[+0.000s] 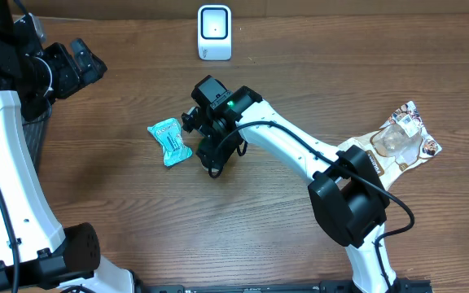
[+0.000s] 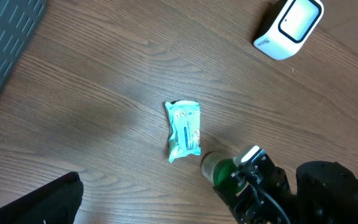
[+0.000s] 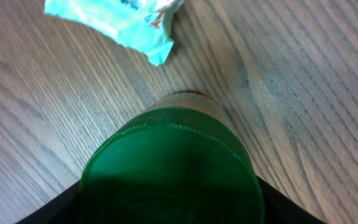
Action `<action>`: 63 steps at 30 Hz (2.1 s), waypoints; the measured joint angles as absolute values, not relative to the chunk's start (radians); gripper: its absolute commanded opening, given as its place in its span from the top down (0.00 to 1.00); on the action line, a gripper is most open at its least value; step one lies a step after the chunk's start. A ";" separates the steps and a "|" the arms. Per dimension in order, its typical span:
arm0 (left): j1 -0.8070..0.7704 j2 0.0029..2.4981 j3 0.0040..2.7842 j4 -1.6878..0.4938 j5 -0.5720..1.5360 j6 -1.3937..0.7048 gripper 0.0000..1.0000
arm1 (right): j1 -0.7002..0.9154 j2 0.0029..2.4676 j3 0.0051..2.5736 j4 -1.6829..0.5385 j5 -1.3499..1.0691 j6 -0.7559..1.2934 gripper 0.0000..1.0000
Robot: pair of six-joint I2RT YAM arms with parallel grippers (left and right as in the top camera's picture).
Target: Scan the item barcode
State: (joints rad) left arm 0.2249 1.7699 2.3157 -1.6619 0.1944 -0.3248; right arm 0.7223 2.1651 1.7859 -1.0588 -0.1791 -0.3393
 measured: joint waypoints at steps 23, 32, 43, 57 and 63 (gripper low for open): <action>0.225 1.770 2.316 -1.662 0.194 -0.325 0.00 | 0.526 2.189 2.490 -1.543 -0.662 -0.157 0.64; 0.225 1.770 2.316 -1.662 0.194 -0.325 0.00 | 0.262 2.189 2.535 -1.564 -1.116 -0.157 0.65; 0.225 1.770 2.316 -1.662 0.194 -0.325 0.00 | 0.152 2.189 2.535 -1.563 -1.407 -0.156 0.65; 0.225 1.770 2.316 -1.662 0.194 -0.325 0.00 | 0.168 2.189 2.535 -1.571 -1.296 -0.149 0.65; 0.225 1.770 2.316 -1.662 0.194 -0.325 0.00 | 0.294 2.189 2.534 -1.530 -0.881 -0.146 0.65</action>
State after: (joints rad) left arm 0.2249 1.7699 2.3157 -1.6619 0.1944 -0.3248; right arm 0.2939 2.1891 2.5343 -1.5299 -0.8806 -0.1455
